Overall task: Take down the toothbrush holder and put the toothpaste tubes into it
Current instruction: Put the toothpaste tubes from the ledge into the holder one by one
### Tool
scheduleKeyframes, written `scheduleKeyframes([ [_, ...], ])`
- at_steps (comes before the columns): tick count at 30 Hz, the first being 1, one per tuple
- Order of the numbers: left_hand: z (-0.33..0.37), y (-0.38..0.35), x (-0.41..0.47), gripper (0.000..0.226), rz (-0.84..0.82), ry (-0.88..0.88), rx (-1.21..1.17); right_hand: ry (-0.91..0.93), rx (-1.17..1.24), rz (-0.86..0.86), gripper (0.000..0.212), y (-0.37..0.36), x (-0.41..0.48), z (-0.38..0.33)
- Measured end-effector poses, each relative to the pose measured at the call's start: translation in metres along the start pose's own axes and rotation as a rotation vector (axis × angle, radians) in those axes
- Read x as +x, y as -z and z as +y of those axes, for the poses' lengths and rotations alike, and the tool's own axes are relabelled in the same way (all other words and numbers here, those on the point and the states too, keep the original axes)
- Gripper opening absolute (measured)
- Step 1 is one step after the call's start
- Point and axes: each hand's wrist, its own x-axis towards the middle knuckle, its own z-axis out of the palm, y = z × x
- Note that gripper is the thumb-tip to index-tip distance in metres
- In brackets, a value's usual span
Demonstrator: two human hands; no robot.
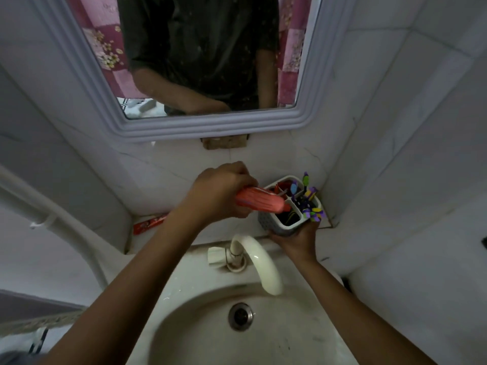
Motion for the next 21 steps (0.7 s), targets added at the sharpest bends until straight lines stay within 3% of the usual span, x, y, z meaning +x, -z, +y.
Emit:
scheduleKeyframes([
  [3,0.015,-0.011,0.030,0.046,-0.115,-0.056,0.130,0.025,-0.021,-0.020,0.106,0.000,0.003,0.004],
  [7,0.033,-0.031,0.058,0.044,-0.132,-0.144,0.214,0.000,-0.057,-0.024,0.102,0.003,0.004,-0.002],
  [12,0.037,-0.048,0.069,0.046,-0.124,-0.289,-0.084,0.001,-0.078,-0.006,0.096,0.004,0.003,-0.006],
  [16,0.029,-0.063,0.060,0.038,-0.057,-0.286,-0.252,-0.072,-0.202,-0.039,0.074,0.005,-0.002,-0.003],
  [21,0.030,-0.071,0.062,0.024,-0.046,-0.349,-0.310,-0.029,-0.186,-0.069,0.096,0.010,0.000,-0.008],
])
